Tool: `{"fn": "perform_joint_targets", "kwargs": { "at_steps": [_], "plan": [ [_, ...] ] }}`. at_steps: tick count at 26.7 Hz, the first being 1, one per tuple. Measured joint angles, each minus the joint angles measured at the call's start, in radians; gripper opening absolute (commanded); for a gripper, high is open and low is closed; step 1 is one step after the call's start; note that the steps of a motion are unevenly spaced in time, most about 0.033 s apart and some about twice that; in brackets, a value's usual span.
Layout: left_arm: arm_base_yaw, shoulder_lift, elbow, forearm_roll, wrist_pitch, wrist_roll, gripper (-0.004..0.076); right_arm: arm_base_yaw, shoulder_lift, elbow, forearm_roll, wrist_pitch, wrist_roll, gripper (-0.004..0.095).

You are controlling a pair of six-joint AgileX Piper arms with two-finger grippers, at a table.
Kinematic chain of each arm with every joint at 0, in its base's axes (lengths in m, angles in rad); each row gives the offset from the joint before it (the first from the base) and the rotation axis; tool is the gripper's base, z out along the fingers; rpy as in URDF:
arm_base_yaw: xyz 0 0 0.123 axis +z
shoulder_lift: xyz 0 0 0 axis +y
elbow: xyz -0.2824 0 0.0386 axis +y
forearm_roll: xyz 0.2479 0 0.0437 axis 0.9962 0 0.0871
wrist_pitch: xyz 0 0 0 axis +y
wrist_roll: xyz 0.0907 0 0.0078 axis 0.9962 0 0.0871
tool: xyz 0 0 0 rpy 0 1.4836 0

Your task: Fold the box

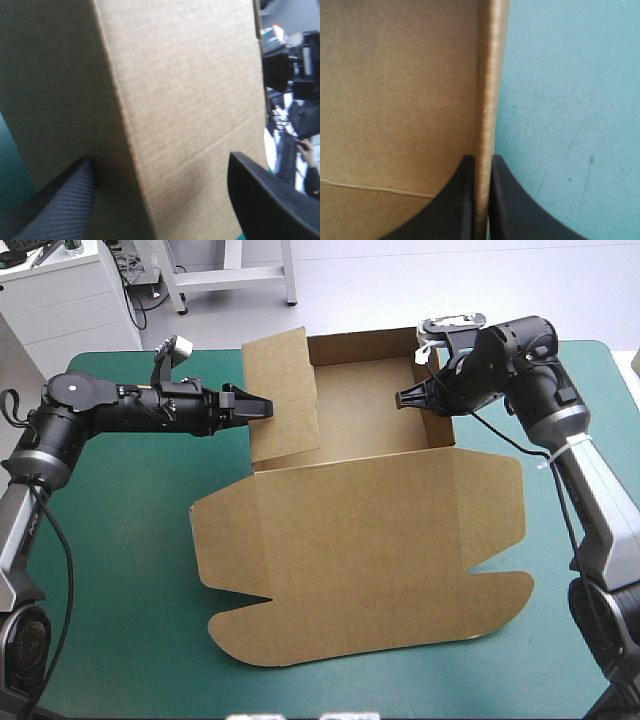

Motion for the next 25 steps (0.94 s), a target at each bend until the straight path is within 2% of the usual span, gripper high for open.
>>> {"fn": "perform_joint_targets", "kwargs": {
  "at_steps": [9, 18, 25],
  "plan": [
    [-0.138, 0.000, -0.090, 0.427, -0.088, -0.346, 0.0523, 0.043, 0.000, 0.000, -0.022, -0.004, 0.033, -0.0016],
    [-0.203, 0.000, -0.090, 0.590, -0.189, -0.488, 0.0523, 0.076, 0.000, 0.000, -0.054, -0.007, 0.055, -0.0016],
    [-0.206, 0.000, -0.090, 0.643, -0.226, -0.522, 0.0523, 0.088, -0.006, 0.000, -0.049, -0.012, 0.063, -0.0016]
  ]
}}
